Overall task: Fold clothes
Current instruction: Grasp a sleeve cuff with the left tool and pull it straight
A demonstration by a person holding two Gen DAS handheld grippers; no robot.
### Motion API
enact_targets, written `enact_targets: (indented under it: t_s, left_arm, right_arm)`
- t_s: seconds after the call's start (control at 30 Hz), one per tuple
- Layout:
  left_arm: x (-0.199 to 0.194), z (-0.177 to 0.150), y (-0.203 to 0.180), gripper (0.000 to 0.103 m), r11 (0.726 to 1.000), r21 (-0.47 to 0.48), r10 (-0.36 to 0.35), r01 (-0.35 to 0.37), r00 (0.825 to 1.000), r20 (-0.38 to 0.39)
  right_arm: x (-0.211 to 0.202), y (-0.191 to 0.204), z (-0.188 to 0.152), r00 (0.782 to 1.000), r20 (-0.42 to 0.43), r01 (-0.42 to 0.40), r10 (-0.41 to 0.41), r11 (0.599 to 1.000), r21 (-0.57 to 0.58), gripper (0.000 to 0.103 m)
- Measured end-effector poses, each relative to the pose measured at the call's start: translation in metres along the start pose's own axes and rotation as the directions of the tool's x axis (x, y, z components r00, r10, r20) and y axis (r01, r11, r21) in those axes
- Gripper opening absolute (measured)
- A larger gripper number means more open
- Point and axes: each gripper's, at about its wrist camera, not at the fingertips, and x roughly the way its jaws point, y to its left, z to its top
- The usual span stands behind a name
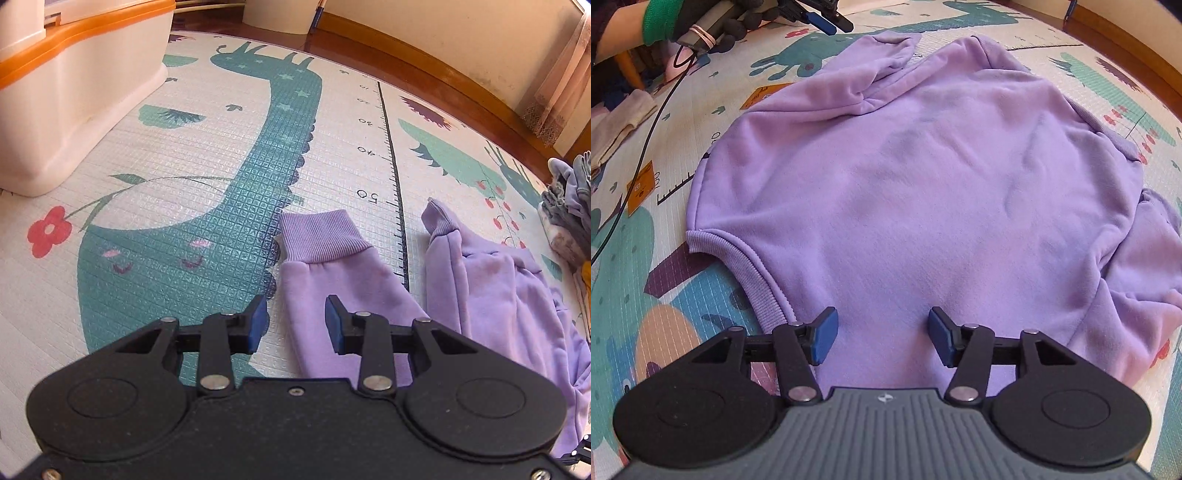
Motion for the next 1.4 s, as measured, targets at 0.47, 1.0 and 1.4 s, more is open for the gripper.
enact_targets:
  t_s: [0.47, 1.0, 1.4]
  left_arm:
    - [0.055, 0.019, -0.006, 0.052, 0.997, 0.057, 0.061, -0.058, 0.997, -0.049]
    - [-0.061, -0.019, 0.037, 0.007, 0.997, -0.032, 0.080, -0.075, 0.978, 0.192]
    - [-0.130, -0.085, 0.100, 0.007, 0.957, -0.188, 0.262, -0.220, 0.934, 0.242]
  right_arm:
    - [0.011, 0.019, -0.002, 0.997, -0.076, -0.035, 0.033, 0.999, -0.029, 0.101]
    - [-0.002, -0.016, -0.007, 0.998, 0.016, -0.056, 0.054, 0.983, 0.174, 0.063]
    - [0.000, -0.012, -0.005, 0.999, 0.000, -0.038, 0.038, 0.989, 0.145, 0.063]
